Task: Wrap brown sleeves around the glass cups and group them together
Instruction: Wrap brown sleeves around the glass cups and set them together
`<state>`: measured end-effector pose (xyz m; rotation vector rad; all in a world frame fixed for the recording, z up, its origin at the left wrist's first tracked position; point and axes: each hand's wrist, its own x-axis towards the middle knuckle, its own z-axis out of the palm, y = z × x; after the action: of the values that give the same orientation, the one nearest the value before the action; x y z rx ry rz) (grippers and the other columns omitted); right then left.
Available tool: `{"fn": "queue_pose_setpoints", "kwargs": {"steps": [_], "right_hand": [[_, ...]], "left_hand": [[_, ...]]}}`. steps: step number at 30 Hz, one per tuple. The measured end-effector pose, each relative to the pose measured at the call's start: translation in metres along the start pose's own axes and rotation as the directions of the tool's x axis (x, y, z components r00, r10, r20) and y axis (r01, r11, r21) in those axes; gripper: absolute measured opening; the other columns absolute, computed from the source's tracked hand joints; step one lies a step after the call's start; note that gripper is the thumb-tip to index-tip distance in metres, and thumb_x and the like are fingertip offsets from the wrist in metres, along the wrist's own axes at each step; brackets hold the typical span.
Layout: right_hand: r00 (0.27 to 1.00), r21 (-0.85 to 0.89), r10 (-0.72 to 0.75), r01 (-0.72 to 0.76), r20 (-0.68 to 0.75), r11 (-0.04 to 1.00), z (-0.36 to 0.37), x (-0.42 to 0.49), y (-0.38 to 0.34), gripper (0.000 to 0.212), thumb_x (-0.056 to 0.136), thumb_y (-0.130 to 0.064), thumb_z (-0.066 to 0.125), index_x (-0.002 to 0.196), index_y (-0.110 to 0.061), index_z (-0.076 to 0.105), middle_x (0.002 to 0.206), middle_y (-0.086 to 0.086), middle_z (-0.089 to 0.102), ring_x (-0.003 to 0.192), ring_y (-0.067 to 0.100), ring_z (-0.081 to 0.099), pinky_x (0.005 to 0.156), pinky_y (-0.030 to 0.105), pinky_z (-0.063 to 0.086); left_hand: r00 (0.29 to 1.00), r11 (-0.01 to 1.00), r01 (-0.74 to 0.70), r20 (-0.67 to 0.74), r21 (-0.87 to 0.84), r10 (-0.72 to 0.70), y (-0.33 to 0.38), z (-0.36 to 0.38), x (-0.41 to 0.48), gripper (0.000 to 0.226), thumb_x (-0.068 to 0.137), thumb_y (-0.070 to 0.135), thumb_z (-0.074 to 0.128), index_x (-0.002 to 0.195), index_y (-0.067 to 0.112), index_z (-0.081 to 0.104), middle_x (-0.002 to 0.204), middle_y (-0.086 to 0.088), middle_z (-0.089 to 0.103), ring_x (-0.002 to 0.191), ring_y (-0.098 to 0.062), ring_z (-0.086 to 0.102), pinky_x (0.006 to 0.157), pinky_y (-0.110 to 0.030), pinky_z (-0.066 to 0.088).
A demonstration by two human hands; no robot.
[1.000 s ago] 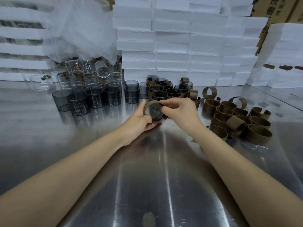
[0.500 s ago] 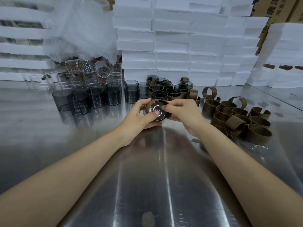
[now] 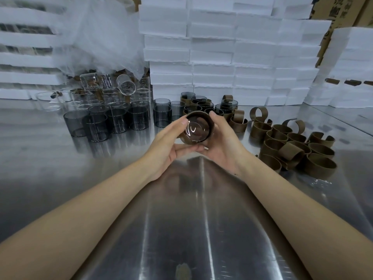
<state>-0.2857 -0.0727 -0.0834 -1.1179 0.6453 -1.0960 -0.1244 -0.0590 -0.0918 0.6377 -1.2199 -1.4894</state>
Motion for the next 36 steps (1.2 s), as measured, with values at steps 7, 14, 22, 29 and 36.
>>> {"fn": "queue_pose_setpoints", "kwargs": {"steps": [7, 14, 22, 29, 36], "right_hand": [[0.989, -0.093, -0.003, -0.011, -0.148, 0.996, 0.002, 0.005, 0.001, 0.046, 0.092, -0.056, 0.051, 0.119, -0.021, 0.066, 0.115, 0.013, 0.07, 0.111, 0.032, 0.065, 0.094, 0.041, 0.053], [0.974, 0.095, 0.098, -0.08, -0.203, 0.992, 0.004, 0.005, -0.002, 0.044, 0.093, -0.049, 0.056, 0.119, -0.015, 0.066, 0.115, 0.013, 0.07, 0.098, 0.025, 0.068, 0.063, 0.027, 0.057], [0.955, 0.406, 0.246, -0.162, -0.164, 0.9, 0.005, 0.009, -0.003, 0.038, 0.094, -0.04, 0.059, 0.113, -0.008, 0.064, 0.092, 0.012, 0.074, 0.071, 0.024, 0.073, 0.052, 0.027, 0.058], [0.963, 0.409, 0.234, -0.163, -0.131, 0.898, 0.003, 0.012, -0.003, 0.039, 0.095, -0.04, 0.057, 0.113, -0.007, 0.064, 0.093, 0.014, 0.074, 0.075, 0.026, 0.073, 0.055, 0.031, 0.06], [0.985, 0.235, 0.115, -0.083, -0.126, 0.968, -0.001, 0.011, 0.001, 0.041, 0.099, -0.039, 0.048, 0.118, -0.006, 0.065, 0.11, 0.014, 0.071, 0.094, 0.025, 0.07, 0.083, 0.034, 0.057]], "left_hand": [[0.997, 0.995, 0.074, -0.011, -0.07, -0.075, 0.002, 0.004, -0.001, 0.049, 0.091, 0.049, 0.053, 0.126, 0.015, 0.063, 0.12, -0.014, 0.069, 0.102, -0.035, 0.069, 0.078, -0.026, 0.058], [0.994, 0.982, 0.107, 0.003, -0.153, -0.108, 0.001, 0.007, -0.001, 0.051, 0.092, 0.043, 0.05, 0.131, 0.011, 0.056, 0.112, -0.015, 0.072, 0.091, -0.031, 0.073, 0.072, -0.02, 0.057], [0.993, 0.976, 0.1, -0.043, -0.194, -0.111, -0.002, 0.012, 0.001, 0.061, 0.08, 0.042, 0.059, 0.131, 0.007, 0.054, 0.105, -0.018, 0.073, 0.084, -0.03, 0.074, 0.065, -0.019, 0.058], [0.994, 0.978, 0.086, -0.046, -0.19, -0.096, 0.0, 0.011, 0.002, 0.055, 0.08, 0.041, 0.058, 0.124, 0.008, 0.057, 0.103, -0.016, 0.074, 0.08, -0.027, 0.075, 0.064, -0.017, 0.057], [0.996, 0.998, 0.021, -0.08, -0.051, -0.025, -0.008, 0.007, 0.001, 0.065, 0.081, 0.039, 0.059, 0.134, 0.003, 0.051, 0.122, -0.017, 0.067, 0.098, -0.031, 0.071, 0.078, -0.024, 0.058]]}}
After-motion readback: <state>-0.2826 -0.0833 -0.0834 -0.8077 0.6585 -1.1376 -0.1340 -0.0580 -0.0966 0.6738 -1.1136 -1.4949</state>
